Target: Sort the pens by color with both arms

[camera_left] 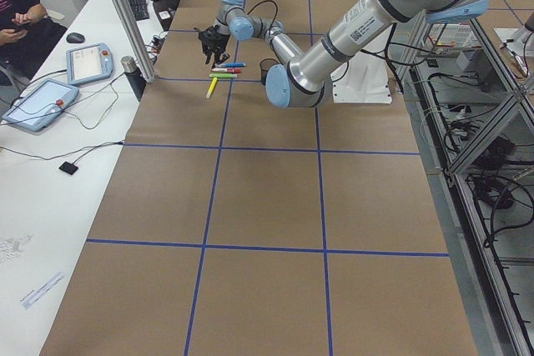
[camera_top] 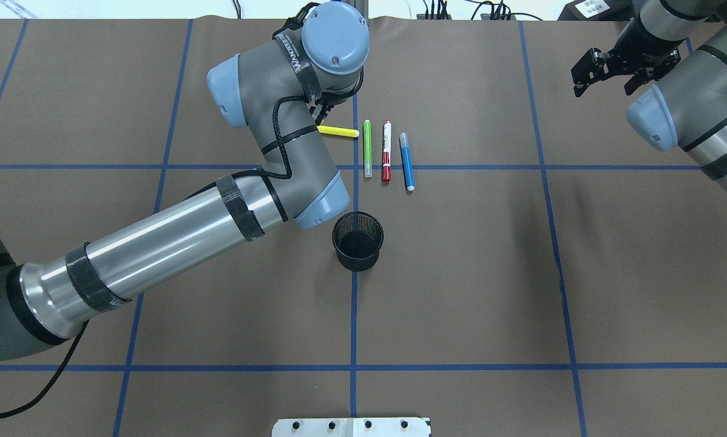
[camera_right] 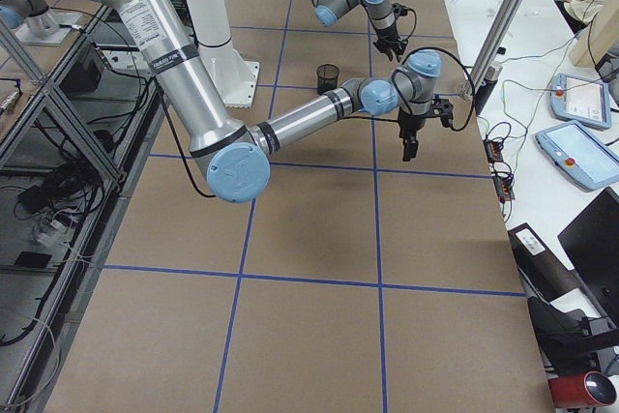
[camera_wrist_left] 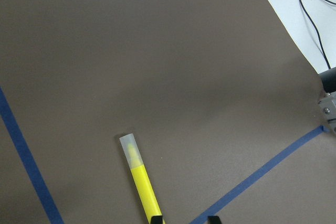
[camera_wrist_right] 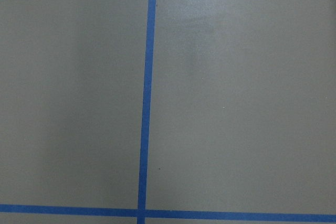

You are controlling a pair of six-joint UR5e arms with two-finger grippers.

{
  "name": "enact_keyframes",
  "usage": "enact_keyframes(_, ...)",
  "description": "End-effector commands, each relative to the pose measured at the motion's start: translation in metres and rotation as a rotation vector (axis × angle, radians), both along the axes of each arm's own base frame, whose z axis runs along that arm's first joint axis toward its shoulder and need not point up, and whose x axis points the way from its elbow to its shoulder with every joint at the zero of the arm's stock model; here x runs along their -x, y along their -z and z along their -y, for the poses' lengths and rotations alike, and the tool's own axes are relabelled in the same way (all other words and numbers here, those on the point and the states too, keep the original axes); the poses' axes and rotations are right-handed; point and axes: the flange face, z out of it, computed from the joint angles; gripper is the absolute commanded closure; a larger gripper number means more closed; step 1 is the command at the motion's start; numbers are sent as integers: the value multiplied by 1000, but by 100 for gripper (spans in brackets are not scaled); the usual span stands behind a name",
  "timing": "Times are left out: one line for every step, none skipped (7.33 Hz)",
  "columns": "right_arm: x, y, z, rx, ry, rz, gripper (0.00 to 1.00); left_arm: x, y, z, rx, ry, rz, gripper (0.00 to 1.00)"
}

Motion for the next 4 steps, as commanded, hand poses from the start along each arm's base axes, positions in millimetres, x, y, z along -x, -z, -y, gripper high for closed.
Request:
enact_keyframes(0,1,0,-1,0,3,2,35,14,-31,-108,-274,58,15)
enact_keyframes(0,1,0,0,0,2,2,79,6,-48,-162,-386,63,12)
enact_keyframes(0,0,0,3,-1,1,2,128,-2,-55,-211,-491,45,12)
enact_keyframes(0,-1,-1,8,1,7,2,168,-25,-63,-272,-615,49,9)
